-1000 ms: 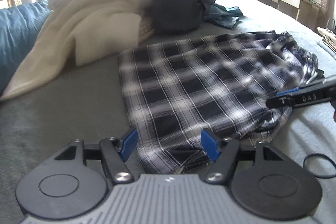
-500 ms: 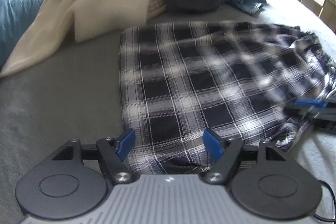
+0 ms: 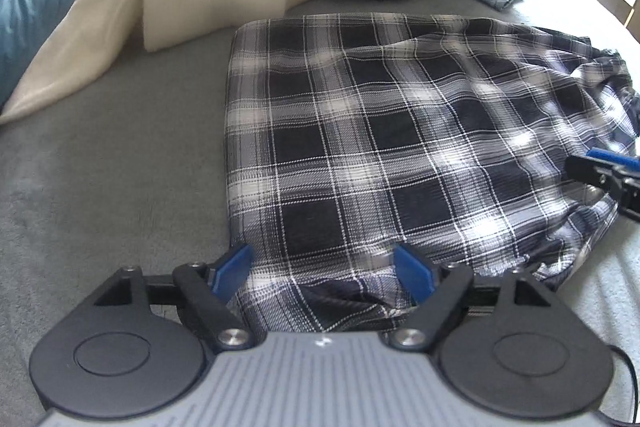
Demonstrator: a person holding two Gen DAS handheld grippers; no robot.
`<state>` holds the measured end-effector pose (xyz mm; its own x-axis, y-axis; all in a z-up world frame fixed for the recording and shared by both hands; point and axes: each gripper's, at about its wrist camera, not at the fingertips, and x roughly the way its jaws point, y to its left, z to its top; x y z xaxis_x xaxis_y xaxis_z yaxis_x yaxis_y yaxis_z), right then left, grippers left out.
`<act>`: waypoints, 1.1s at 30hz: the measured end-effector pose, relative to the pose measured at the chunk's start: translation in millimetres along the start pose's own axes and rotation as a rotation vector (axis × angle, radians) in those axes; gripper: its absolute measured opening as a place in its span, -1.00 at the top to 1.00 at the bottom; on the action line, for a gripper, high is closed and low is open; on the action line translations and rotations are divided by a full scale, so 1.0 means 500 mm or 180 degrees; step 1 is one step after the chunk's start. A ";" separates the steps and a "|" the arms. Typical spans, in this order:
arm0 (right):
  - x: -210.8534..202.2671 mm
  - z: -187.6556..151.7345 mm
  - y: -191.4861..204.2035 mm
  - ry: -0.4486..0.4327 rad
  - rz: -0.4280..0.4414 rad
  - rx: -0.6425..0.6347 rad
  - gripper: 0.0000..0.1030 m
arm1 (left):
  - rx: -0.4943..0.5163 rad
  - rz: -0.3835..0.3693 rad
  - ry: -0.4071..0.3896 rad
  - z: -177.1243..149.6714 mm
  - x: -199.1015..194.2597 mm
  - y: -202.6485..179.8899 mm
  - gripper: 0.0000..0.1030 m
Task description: Fold clothes
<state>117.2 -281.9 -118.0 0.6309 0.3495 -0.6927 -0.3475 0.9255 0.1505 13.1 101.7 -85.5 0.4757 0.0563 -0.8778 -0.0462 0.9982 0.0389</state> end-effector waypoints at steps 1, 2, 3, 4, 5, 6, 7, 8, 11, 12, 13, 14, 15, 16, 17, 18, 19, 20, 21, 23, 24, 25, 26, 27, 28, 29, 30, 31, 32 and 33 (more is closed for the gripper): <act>-0.001 0.000 -0.004 -0.0012 -0.0025 0.0013 0.36 | -0.0003 0.0005 0.0004 0.001 -0.001 0.000 -0.58; -0.002 0.000 -0.007 -0.0015 -0.0048 0.0032 0.36 | -0.0007 0.0010 0.0008 0.002 -0.001 -0.001 -0.58; 0.001 -0.001 -0.011 0.0030 -0.0054 0.0081 0.36 | -0.0009 0.0015 0.0010 0.003 -0.001 -0.001 -0.58; 0.004 -0.002 -0.015 0.0074 -0.0061 0.0130 0.36 | -0.0009 0.0021 0.0012 0.003 -0.002 -0.001 -0.59; 0.007 -0.003 -0.018 0.0113 -0.0067 0.0172 0.36 | -0.0009 0.0028 0.0013 0.003 -0.002 -0.001 -0.59; 0.008 -0.002 -0.016 0.0118 -0.0067 0.0174 0.36 | -0.0009 0.0034 0.0015 0.003 -0.002 -0.002 -0.60; 0.008 -0.001 -0.015 0.0123 -0.0067 0.0177 0.36 | -0.0009 0.0041 0.0016 0.003 -0.003 -0.002 -0.60; 0.009 -0.001 -0.013 0.0128 -0.0068 0.0178 0.36 | -0.0010 0.0048 0.0017 0.002 -0.003 -0.002 -0.60; 0.008 -0.004 -0.012 0.0146 -0.0076 0.0161 0.36 | -0.0001 0.0068 0.0014 0.003 -0.002 -0.005 -0.62; 0.009 -0.004 -0.013 0.0149 -0.0076 0.0164 0.36 | 0.0004 0.0075 0.0014 0.003 -0.002 -0.006 -0.62; 0.008 -0.004 -0.014 0.0150 -0.0074 0.0172 0.36 | 0.0008 0.0081 0.0013 0.003 -0.002 -0.007 -0.62; 0.008 -0.005 -0.015 0.0153 -0.0072 0.0180 0.36 | 0.0013 0.0087 0.0013 0.003 -0.001 -0.008 -0.63; 0.012 -0.005 -0.016 0.0157 -0.0070 0.0184 0.36 | 0.0016 0.0092 0.0012 0.003 -0.001 -0.009 -0.63; 0.016 -0.004 -0.017 0.0162 -0.0068 0.0188 0.36 | 0.0018 0.0095 0.0010 0.003 -0.001 -0.009 -0.63; 0.020 -0.002 -0.016 0.0164 -0.0070 0.0190 0.36 | 0.0019 0.0097 0.0009 0.002 -0.001 -0.009 -0.63; 0.020 -0.002 -0.015 0.0165 -0.0071 0.0188 0.36 | 0.0021 0.0099 0.0008 0.001 -0.002 -0.010 -0.64; 0.019 -0.002 -0.014 0.0166 -0.0071 0.0186 0.36 | 0.0022 0.0102 0.0006 0.001 -0.002 -0.010 -0.64; 0.019 -0.002 -0.014 0.0167 -0.0071 0.0183 0.36 | 0.0025 0.0105 0.0004 0.000 -0.003 -0.010 -0.64; 0.019 -0.002 -0.014 0.0167 -0.0071 0.0182 0.36 | 0.0029 0.0110 0.0000 -0.001 -0.003 -0.011 -0.65; 0.019 -0.003 -0.013 0.0167 -0.0072 0.0183 0.36 | 0.0038 0.0124 -0.0009 -0.003 -0.003 -0.012 -0.65; 0.019 -0.003 -0.013 0.0167 -0.0072 0.0183 0.36 | 0.0041 0.0130 -0.0015 -0.004 -0.003 -0.012 -0.66; 0.019 -0.003 -0.012 0.0167 -0.0073 0.0183 0.36 | 0.0043 0.0138 -0.0020 -0.004 -0.002 -0.013 -0.66; 0.019 -0.003 -0.012 0.0168 -0.0073 0.0179 0.35 | 0.0046 0.0145 -0.0025 -0.005 -0.002 -0.014 -0.68; 0.019 -0.004 -0.012 0.0167 -0.0074 0.0176 0.35 | 0.0046 0.0151 -0.0029 -0.005 -0.002 -0.014 -0.70; 0.019 -0.004 -0.011 0.0167 -0.0075 0.0172 0.35 | 0.0043 0.0153 -0.0031 -0.005 -0.001 -0.013 -0.71; 0.020 -0.004 -0.011 0.0167 -0.0076 0.0167 0.35 | 0.0038 0.0153 -0.0033 -0.005 -0.001 -0.012 -0.71; 0.020 -0.004 -0.011 0.0167 -0.0078 0.0162 0.35 | 0.0030 0.0149 -0.0035 -0.006 -0.001 -0.012 -0.71; 0.020 -0.004 -0.010 0.0167 -0.0081 0.0157 0.35 | 0.0016 0.0140 -0.0041 -0.005 -0.002 -0.010 -0.71; 0.021 -0.003 -0.010 0.0167 -0.0083 0.0152 0.35 | -0.0008 0.0125 -0.0053 -0.005 -0.003 -0.007 -0.71; 0.021 -0.003 -0.009 0.0166 -0.0085 0.0142 0.35 | -0.0042 0.0105 -0.0077 -0.006 -0.005 -0.001 -0.71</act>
<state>124.1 -282.7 -127.0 0.6021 0.3176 -0.7325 -0.2990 0.9404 0.1620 9.4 100.8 -84.8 0.4948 0.0900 -0.8643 -0.0737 0.9954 0.0614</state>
